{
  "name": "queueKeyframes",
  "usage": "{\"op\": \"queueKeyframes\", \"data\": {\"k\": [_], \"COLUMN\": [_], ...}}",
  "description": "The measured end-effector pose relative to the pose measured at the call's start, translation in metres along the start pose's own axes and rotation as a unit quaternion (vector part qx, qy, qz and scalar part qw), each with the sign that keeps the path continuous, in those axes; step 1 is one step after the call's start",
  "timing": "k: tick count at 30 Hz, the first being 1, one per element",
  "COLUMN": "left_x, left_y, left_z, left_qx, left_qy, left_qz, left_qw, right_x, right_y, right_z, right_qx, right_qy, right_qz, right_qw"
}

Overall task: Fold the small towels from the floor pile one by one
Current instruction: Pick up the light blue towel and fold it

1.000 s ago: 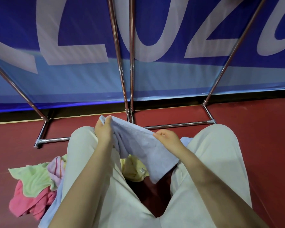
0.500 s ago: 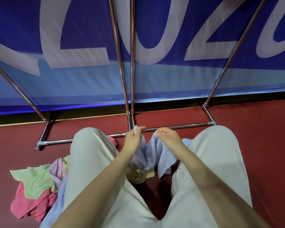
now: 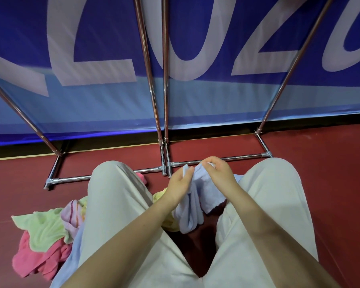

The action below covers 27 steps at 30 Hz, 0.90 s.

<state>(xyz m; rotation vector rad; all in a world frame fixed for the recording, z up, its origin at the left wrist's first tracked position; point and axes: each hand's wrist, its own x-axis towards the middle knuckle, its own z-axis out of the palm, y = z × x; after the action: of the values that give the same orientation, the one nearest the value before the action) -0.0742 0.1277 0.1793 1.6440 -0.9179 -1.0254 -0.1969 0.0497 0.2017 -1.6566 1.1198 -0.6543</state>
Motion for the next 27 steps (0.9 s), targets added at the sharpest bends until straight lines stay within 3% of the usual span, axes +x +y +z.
{"op": "queueKeyframes", "data": {"k": [3, 9, 16, 22, 27], "left_x": [0.005, 0.023, 0.028, 0.019, 0.022], "left_y": [0.005, 0.004, -0.001, 0.008, 0.000], "left_z": [-0.010, -0.041, -0.046, -0.043, -0.055], "left_qx": [-0.011, -0.077, -0.031, 0.094, 0.174], "left_qy": [0.030, 0.148, 0.176, 0.212, 0.187], "left_qz": [0.038, -0.027, -0.036, 0.047, 0.008], "left_qw": [0.999, 0.986, 0.983, 0.971, 0.967], "right_x": [0.000, -0.002, -0.003, -0.002, -0.006], "right_y": [0.004, 0.009, -0.001, 0.000, -0.009], "right_z": [0.000, 0.004, 0.004, 0.003, -0.005], "right_qx": [-0.044, -0.133, -0.048, -0.005, 0.074], "right_qy": [-0.015, -0.080, -0.014, 0.042, 0.044], "right_qz": [-0.013, -0.043, -0.050, 0.002, 0.002], "right_qw": [0.999, 0.987, 0.997, 0.999, 0.996]}}
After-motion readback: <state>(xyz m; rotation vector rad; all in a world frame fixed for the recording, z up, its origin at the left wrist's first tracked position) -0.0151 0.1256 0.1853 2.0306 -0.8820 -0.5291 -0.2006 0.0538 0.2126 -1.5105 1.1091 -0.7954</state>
